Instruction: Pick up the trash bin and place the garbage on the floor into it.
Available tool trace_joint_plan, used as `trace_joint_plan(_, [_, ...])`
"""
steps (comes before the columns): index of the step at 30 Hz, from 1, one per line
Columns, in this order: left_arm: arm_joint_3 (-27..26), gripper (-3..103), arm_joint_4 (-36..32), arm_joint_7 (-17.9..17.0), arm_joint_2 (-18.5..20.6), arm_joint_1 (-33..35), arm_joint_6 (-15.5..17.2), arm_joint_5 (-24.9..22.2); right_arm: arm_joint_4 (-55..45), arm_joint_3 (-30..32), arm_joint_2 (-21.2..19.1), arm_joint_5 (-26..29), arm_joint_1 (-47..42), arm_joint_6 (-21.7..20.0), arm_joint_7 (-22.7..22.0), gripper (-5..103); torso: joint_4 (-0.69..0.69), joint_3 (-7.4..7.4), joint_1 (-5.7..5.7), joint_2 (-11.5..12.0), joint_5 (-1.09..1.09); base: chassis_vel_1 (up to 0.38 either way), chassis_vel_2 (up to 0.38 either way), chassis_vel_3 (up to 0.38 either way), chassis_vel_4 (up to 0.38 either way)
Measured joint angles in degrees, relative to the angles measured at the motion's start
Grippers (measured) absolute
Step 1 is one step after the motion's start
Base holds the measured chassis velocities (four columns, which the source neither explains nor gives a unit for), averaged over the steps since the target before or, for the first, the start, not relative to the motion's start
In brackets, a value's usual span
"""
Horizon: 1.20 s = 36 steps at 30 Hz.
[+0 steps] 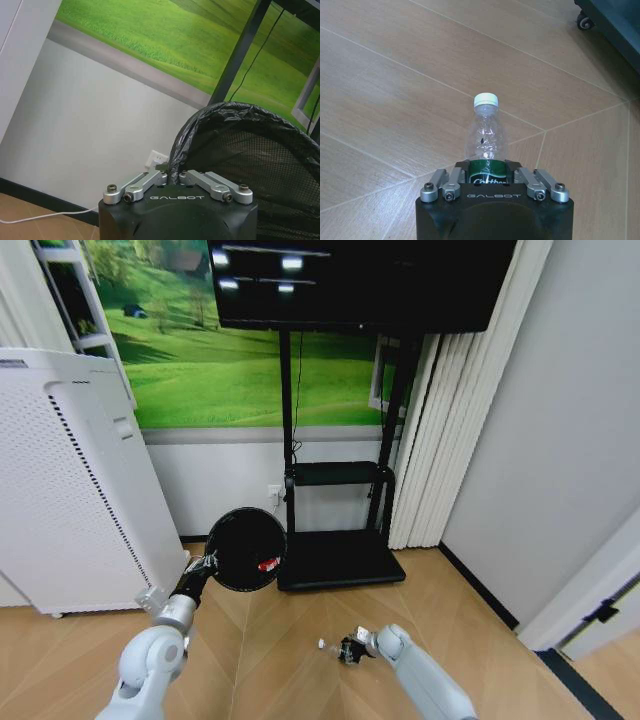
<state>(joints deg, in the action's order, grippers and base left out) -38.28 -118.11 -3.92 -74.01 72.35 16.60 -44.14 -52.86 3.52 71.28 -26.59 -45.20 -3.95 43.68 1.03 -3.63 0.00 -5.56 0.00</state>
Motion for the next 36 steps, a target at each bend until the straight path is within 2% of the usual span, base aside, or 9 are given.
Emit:
trace_joint_plan(8, [0.15,4,0.21,0.15,-0.39,0.18,0.00,0.55,-6.52,6.46,-3.63,4.47,-3.77,1.02,-1.31,19,-0.01,0.00,0.00,0.00,0.04,0.000,0.000,0.000,0.000])
trace_joint_plan(10, [-0.30,4,0.71,0.42,-0.47,0.25,0.00,0.64,-14.07,11.79,-9.44,13.56,-8.18,1.98,-5.61,15,0.00,0.00,0.00,0.00,-0.01,0.000,0.000,0.000,0.000])
trace_joint_plan(11, [-0.30,4,0.71,0.42,-0.47,0.25,0.00,0.64,-14.07,11.79,-9.44,13.56,-8.18,1.98,-5.61,15,0.00,0.00,0.00,0.00,-0.01,0.000,0.000,0.000,0.000])
trace_joint_plan(13, [-0.63,4,2.00,0.75,-0.52,-0.22,-0.02,0.88,-21.86,18.97,-13.46,22.17,-13.15,1.79,-8.61,14,0.03,0.00,0.00,-0.01,0.00,0.000,0.000,0.000,0.000])
trace_joint_plan(20, [1.15,4,10.25,0.33,-1.87,-2.09,-0.94,5.75,-35.51,36.64,-15.88,37.54,-26.08,-0.36,-13.89,14,0.02,0.00,0.00,0.00,0.03,0.000,0.000,0.000,0.000])
trace_joint_plan(23, [3.12,4,12.77,-0.51,-2.62,-2.80,-1.12,6.81,-39.87,40.13,-15.89,40.89,-28.57,-1.00,-14.53,14,0.03,0.00,0.00,0.00,0.01,0.000,0.000,0.000,0.000])
trace_joint_plan(28, [8.66,4,14.95,-3.72,-4.53,-3.34,-1.69,9.64,-50.52,41.61,-15.30,44.94,-30.09,-2.77,-16.74,14,0.01,0.00,0.00,-0.01,0.01,0.000,0.000,0.000,0.000])
trace_joint_plan(30, [12.81,4,15.59,-6.39,-5.00,-4.26,-1.72,9.31,-56.30,39.43,-14.47,46.05,-30.04,-4.80,-18.41,14,-0.03,0.00,0.00,0.00,0.02,0.000,0.000,0.000,0.000])
trace_joint_plan(36, [21.18,4,18.14,-8.46,-5.26,-6.98,-1.72,8.50,-64.50,33.76,-12.84,46.12,-29.77,-7.59,-20.67,14,0.01,0.00,0.00,0.00,-0.01,0.000,0.000,0.000,0.000])
